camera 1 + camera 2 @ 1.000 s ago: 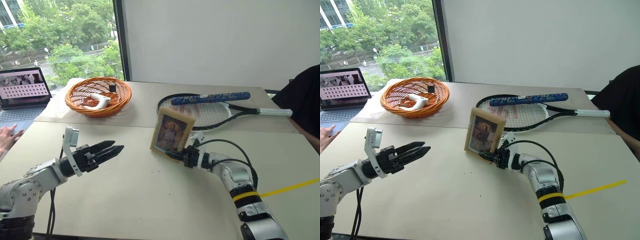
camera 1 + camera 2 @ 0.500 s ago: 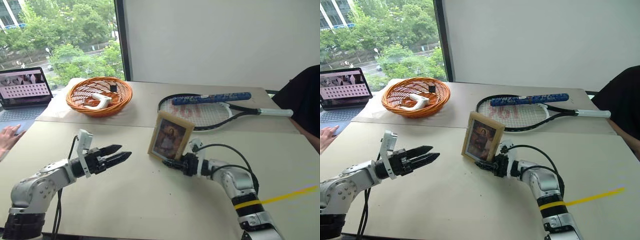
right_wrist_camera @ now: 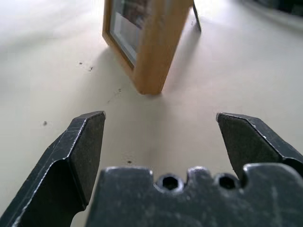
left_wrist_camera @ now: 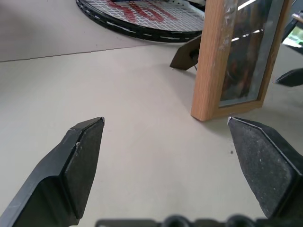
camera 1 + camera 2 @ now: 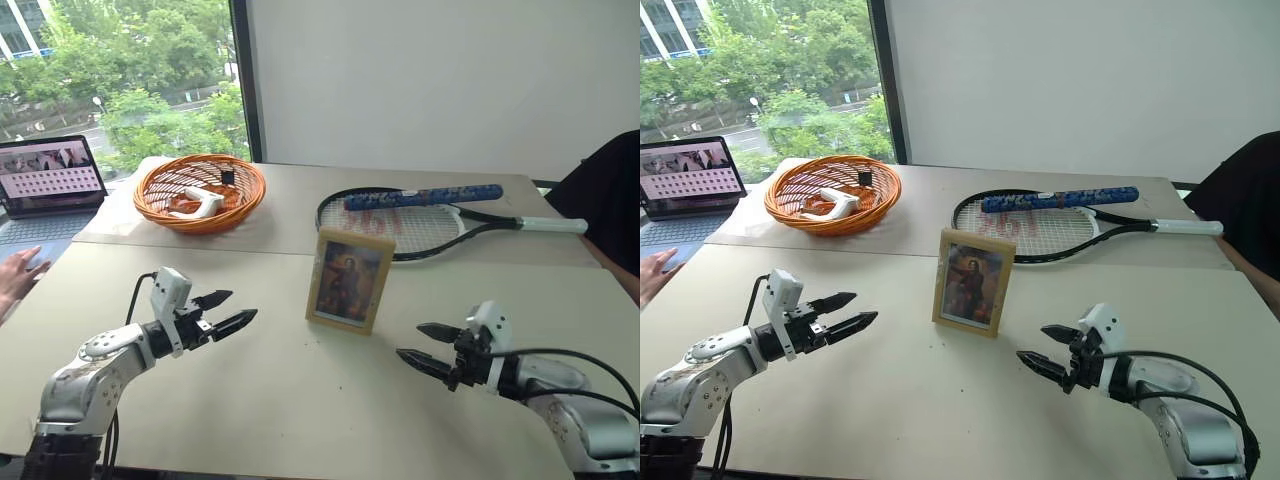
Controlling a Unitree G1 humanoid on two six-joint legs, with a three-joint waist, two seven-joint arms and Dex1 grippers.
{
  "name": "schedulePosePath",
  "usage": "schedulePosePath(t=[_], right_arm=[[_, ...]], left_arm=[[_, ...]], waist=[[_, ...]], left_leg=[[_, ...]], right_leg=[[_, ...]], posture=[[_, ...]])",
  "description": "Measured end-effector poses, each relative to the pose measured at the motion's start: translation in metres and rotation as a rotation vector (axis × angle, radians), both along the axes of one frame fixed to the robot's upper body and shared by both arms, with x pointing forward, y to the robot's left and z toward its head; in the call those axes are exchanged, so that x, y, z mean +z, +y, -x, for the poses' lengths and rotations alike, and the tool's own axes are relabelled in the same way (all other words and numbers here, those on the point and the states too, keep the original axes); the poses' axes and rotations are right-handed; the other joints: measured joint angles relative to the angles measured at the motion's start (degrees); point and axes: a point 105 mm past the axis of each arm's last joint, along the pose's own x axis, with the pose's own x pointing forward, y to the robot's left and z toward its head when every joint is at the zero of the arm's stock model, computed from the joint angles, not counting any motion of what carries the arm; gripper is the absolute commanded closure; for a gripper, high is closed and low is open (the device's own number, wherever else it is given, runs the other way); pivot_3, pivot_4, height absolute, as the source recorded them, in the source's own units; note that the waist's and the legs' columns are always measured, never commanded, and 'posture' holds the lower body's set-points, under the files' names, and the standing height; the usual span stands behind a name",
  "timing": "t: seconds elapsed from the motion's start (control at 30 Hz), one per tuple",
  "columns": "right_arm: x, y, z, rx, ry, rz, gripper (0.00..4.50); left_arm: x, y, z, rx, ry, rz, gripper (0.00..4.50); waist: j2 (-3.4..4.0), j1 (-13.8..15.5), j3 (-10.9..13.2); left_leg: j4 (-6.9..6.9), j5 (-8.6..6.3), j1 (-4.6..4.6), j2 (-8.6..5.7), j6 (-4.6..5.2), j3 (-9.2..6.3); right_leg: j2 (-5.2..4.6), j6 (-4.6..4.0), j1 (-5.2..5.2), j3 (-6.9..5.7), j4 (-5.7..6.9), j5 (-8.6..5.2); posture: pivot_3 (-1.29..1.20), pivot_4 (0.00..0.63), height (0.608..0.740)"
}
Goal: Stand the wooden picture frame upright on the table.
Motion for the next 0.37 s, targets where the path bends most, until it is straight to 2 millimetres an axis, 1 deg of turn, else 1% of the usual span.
schedulePosePath(t=[0.1,0.23,0.37], right_arm=[[0.003,0.000,0.005,-0.018,-0.042,0.011,0.13],[0.005,-0.005,0.001,-0.087,-0.059,-0.019,0.13],[0.003,-0.007,-0.001,-0.112,-0.055,-0.032,0.13]], left_arm=[[-0.004,-0.005,-0.002,-0.011,-0.040,-0.067,0.00],[-0.013,-0.009,-0.005,-0.027,-0.056,-0.102,0.00],[-0.011,-0.012,-0.007,-0.031,-0.089,-0.114,0.00]], waist=[[-0.02,-0.1,0.0],[-0.02,-0.1,0.0],[-0.02,-0.1,0.0]], left_leg=[[0.08,0.00,0.03,-0.01,0.00,0.00],[0.07,0.00,0.03,-0.01,0.00,-0.01],[0.05,0.00,0.03,-0.01,0.00,-0.01]], right_leg=[[-0.01,0.02,0.10,0.00,-0.01,0.03],[-0.02,0.00,0.10,0.01,-0.01,0.05],[-0.01,-0.02,0.11,0.00,-0.01,0.06]], posture=[[0.00,0.150,0.696],[0.00,0.150,0.696],[0.00,0.150,0.696]])
